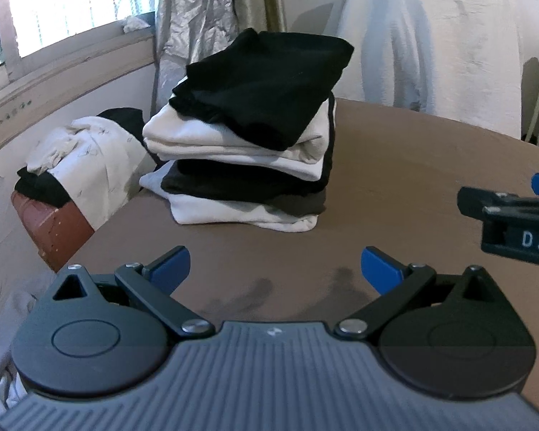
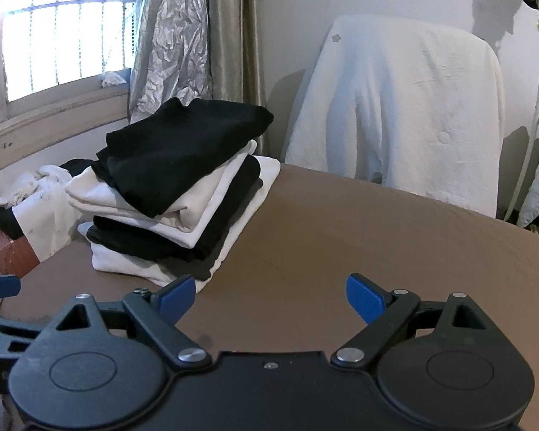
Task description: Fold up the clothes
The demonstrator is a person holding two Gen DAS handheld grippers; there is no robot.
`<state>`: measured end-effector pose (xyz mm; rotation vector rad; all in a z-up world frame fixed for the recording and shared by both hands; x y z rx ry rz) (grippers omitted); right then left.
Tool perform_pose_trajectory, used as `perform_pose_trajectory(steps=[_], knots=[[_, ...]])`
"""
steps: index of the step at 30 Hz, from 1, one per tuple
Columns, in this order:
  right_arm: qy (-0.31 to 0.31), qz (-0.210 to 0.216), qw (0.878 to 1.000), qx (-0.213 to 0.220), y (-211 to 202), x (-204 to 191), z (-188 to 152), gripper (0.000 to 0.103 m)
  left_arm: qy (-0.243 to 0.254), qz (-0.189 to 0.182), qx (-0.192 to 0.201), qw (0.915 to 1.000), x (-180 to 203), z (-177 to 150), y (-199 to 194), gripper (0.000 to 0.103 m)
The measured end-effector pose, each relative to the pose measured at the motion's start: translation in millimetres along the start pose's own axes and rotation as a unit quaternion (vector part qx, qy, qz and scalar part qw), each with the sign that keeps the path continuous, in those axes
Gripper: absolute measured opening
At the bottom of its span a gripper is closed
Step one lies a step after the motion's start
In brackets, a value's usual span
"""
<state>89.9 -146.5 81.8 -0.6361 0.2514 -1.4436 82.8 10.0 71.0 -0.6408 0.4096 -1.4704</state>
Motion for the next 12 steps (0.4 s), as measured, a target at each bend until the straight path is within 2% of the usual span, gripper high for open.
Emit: perform_pose_trajectory(steps=[12], knots=[[-0.015, -0.004, 1.0, 0.0, 0.0, -8.8, 1.8, 0.094, -0.006, 0.007, -0.004, 1.0, -6.6, 4.3, 1.6, 0.103]])
Point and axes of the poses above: each gripper's, at about its wrist camera, not at the fingertips, and y roughly the way its jaws point, x to its right, z to its top, the point moved 2 cm from there along y, roughly the way its jaws point, and after that the axes turned 14 degrees about -y, right-handed, at the moved point
